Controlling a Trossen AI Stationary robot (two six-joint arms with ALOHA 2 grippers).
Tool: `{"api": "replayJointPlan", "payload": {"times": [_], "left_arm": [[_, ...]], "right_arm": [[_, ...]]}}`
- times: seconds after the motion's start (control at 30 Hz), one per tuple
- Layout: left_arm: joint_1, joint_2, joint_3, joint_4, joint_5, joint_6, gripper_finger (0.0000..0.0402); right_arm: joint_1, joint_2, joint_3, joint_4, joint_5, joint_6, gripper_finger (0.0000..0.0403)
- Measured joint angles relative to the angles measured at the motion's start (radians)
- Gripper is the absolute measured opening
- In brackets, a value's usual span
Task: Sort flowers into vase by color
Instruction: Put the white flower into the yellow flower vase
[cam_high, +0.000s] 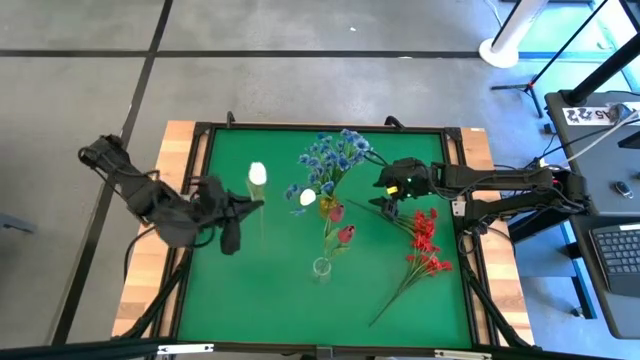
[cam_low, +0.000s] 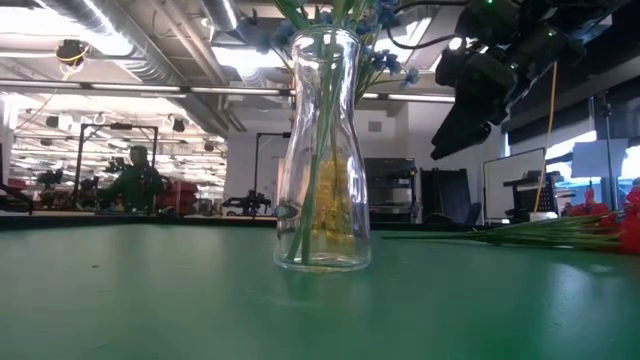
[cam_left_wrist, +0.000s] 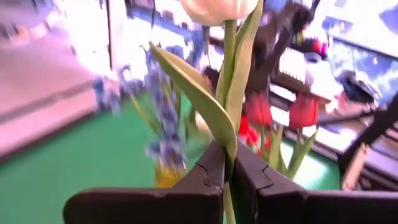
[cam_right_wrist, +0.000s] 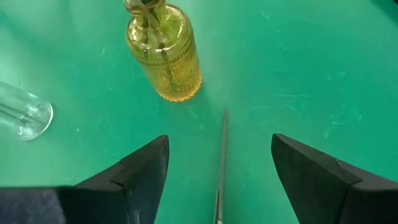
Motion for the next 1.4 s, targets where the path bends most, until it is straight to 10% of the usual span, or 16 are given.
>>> {"api": "replayJointPlan", "payload": {"times": [0.27,0.57,1.4], "left_arm": [[-0.037,0.013,0.005,0.445,-0.134,0.500,0.0000],[0.056,0.128,0.006,0.817,0.103,0.934,0.0000],[0.402,0.457,0.006,1.040,0.272,1.035,0.0000]], "right_arm": [[0.000,0.000,0.000,0.004,0.000,-0.001,0.0282],[0.000,0.000,0.000,0.070,0.000,-0.003,0.0282],[0.000,0.000,0.000,0.106,-0.011,-0.009,0.0282]]}}
